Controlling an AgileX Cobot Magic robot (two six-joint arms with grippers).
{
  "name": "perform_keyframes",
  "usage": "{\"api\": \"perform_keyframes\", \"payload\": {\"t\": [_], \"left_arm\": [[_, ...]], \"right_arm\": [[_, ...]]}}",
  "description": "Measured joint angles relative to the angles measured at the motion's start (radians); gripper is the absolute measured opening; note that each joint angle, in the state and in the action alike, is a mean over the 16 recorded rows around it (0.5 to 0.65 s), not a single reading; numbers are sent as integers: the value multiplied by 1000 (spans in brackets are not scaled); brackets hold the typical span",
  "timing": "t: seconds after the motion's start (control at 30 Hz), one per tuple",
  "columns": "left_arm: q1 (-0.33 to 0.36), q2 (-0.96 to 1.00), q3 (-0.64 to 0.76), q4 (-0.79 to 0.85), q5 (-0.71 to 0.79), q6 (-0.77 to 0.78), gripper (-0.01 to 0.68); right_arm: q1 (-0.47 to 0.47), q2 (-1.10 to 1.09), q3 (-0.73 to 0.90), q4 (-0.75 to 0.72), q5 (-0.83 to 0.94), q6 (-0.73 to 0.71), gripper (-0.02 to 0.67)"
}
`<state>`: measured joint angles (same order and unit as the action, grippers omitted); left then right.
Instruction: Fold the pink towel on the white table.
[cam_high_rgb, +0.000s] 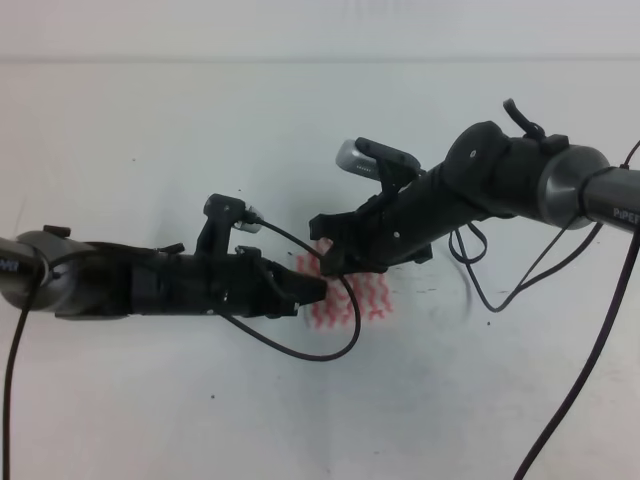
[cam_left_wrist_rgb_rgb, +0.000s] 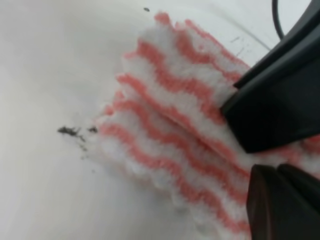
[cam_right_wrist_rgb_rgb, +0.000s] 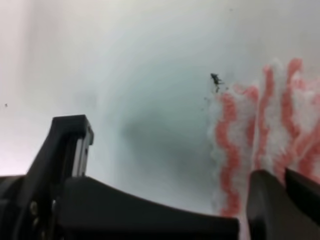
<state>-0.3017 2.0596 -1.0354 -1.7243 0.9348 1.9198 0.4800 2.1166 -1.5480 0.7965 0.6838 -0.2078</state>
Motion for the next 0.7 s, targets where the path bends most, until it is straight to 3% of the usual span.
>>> {"api": "perform_keyframes", "payload": {"t": [0.37, 0.7], "left_arm": [[13, -5, 0, 15, -27, -20, -5], [61, -26, -1, 17, -33, -41, -5]], "right_arm": [[-1, 3, 0, -14, -1, 0, -10], [-1, 4, -3, 26, 35, -2, 82]]}}
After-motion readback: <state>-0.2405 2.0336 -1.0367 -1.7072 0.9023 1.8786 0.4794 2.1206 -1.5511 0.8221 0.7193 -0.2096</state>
